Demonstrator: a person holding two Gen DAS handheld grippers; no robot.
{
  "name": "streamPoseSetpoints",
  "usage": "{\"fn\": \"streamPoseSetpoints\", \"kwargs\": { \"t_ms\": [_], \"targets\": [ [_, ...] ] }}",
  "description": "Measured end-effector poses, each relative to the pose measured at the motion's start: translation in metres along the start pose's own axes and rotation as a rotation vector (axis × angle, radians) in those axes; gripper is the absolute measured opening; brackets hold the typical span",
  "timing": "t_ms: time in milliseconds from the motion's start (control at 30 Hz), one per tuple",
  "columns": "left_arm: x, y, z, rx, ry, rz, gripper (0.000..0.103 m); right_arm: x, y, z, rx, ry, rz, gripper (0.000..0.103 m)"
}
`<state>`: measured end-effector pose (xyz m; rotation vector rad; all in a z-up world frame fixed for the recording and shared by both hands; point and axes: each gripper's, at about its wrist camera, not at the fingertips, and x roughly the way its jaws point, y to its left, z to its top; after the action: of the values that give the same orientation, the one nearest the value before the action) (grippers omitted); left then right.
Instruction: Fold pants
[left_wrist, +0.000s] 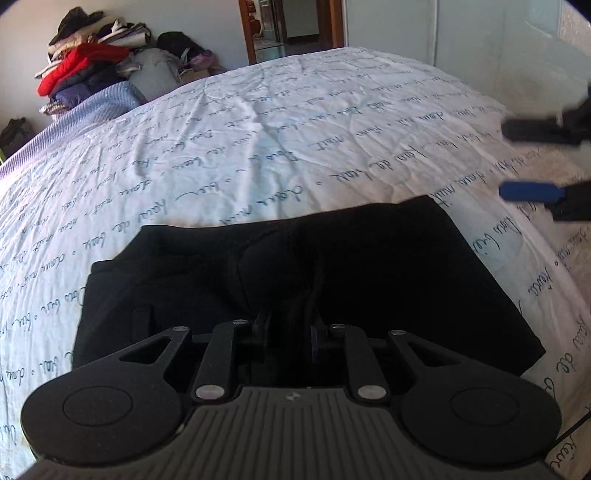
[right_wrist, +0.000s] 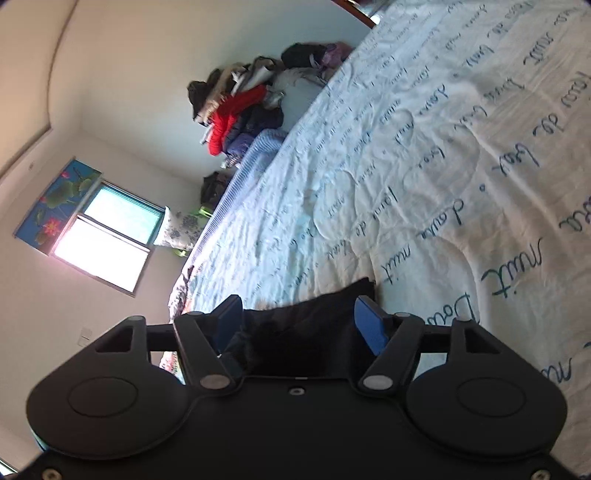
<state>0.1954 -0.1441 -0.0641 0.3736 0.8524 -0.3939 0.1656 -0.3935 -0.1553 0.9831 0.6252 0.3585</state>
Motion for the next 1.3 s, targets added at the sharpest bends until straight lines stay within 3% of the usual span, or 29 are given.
{"fn": "streamPoseSetpoints", "kwargs": {
  "t_ms": [100,200,267,367,433,500,833,967,1033,1167,1300],
  "targets": [
    [-0.002,-0.010,-0.006,0.040,-0.027,0.025,0.020,0.006,0.002,-0.004,0.017,0.006,0.041,0.071],
    [-0.002,-0.006,-0.002,0.010,-0.020,0.000,0.019,0.024,0.008,-0.015,0.035,0.038,0.075,0.071],
    [0.000,-0.006,0.005,-0.026,-0.011,-0.040,0.017,0.036,0.009,-0.022,0.052,0.049,0.095,0.071],
    [0.014,-0.007,0.009,-0.116,0.051,-0.182,0.014,0.047,0.010,-0.027,0.091,0.063,0.130,0.071],
    [0.020,-0.011,0.006,-0.133,0.056,-0.176,0.014,0.050,0.015,-0.028,0.092,0.066,0.130,0.071],
    [0.016,-0.012,0.004,-0.125,0.047,-0.181,0.020,0.047,0.022,-0.029,0.078,0.063,0.135,0.071],
    [-0.003,-0.007,0.006,-0.139,0.025,-0.191,0.030,0.041,0.036,-0.039,0.018,0.052,0.097,0.074],
    [-0.026,0.003,0.006,-0.169,-0.033,-0.193,0.049,0.035,0.050,-0.046,-0.032,0.048,0.073,0.074],
    [-0.041,0.012,0.003,-0.157,-0.088,-0.162,0.059,0.033,0.057,-0.049,-0.058,0.044,0.057,0.074],
    [-0.059,0.031,-0.008,-0.125,-0.169,0.028,0.079,0.028,0.080,-0.063,-0.224,-0.009,-0.064,0.074],
    [-0.060,0.061,-0.023,-0.206,-0.155,0.103,0.084,0.031,0.101,-0.078,-0.402,-0.042,-0.190,0.076]
  ]
}}
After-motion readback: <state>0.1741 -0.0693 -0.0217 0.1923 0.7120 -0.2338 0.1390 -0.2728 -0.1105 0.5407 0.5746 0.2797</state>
